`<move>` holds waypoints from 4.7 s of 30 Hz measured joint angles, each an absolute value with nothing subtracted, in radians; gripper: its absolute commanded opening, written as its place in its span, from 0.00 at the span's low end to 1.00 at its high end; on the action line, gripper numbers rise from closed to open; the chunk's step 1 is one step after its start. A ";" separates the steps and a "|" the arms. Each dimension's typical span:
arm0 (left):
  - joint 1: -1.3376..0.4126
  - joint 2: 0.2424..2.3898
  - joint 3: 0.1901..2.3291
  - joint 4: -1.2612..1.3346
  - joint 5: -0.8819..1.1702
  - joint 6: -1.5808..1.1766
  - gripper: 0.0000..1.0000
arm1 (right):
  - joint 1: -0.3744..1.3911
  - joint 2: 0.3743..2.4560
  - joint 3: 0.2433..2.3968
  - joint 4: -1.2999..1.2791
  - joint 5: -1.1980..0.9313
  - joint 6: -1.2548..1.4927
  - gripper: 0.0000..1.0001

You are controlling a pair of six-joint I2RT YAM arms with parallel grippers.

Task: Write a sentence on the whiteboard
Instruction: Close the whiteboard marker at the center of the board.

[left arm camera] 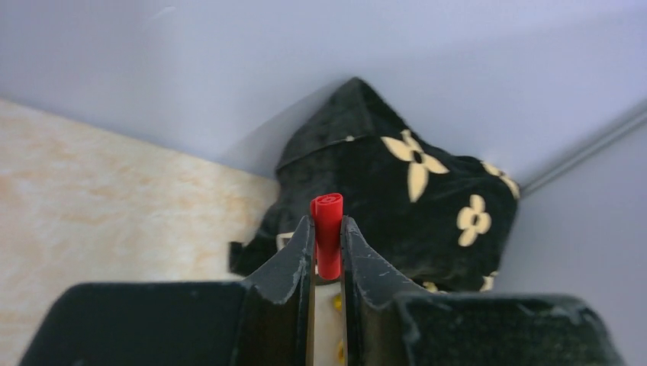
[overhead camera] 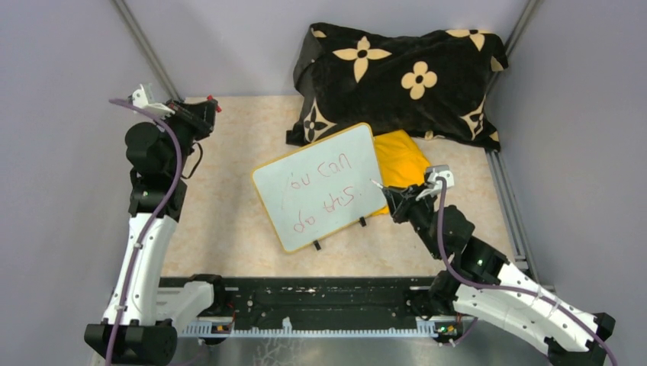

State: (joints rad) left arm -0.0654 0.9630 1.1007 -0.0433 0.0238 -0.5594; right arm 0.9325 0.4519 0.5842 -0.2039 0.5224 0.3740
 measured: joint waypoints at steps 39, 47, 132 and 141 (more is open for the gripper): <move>-0.099 0.997 0.871 0.928 0.537 -1.409 0.00 | 1.356 1.081 0.831 1.003 0.479 -0.378 0.00; -0.123 0.951 0.867 0.896 0.522 -1.503 0.00 | 1.432 1.224 0.839 1.199 0.447 -0.500 0.00; -0.229 0.893 0.849 0.800 0.517 -1.523 0.00 | 1.450 1.431 0.984 1.377 0.510 -0.612 0.00; -0.234 0.893 0.849 0.792 0.513 -1.515 0.00 | 1.451 1.436 0.986 1.388 0.513 -0.629 0.00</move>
